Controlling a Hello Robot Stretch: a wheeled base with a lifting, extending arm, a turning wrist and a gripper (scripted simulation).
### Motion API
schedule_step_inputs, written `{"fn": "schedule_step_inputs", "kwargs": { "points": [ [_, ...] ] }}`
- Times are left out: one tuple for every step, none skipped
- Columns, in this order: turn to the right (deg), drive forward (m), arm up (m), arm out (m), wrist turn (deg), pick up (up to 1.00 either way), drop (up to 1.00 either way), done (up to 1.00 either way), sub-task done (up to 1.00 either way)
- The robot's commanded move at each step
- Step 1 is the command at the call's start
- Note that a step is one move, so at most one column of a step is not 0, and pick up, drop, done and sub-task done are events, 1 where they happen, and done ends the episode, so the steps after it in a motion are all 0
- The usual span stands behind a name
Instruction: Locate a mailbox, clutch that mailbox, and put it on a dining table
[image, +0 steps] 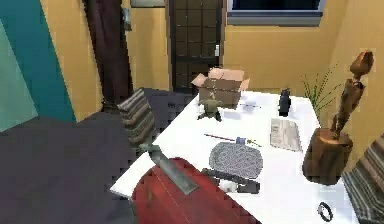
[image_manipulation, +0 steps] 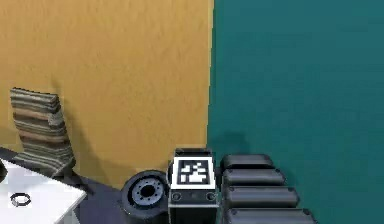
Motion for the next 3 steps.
{"fn": "schedule_step_inputs", "kwargs": {
  "points": [
    [-45.0, 0.0, 0.0, 0.0, 0.0, 0.0, 0.0, 0.0, 0.0],
    [-21.0, 0.0, 0.0, 0.0, 0.0, 0.0, 0.0, 0.0, 0.0],
    [0.0, 0.75, 0.0, 0.0, 0.0, 0.0, 0.0, 0.0, 0.0]
  ]
}}
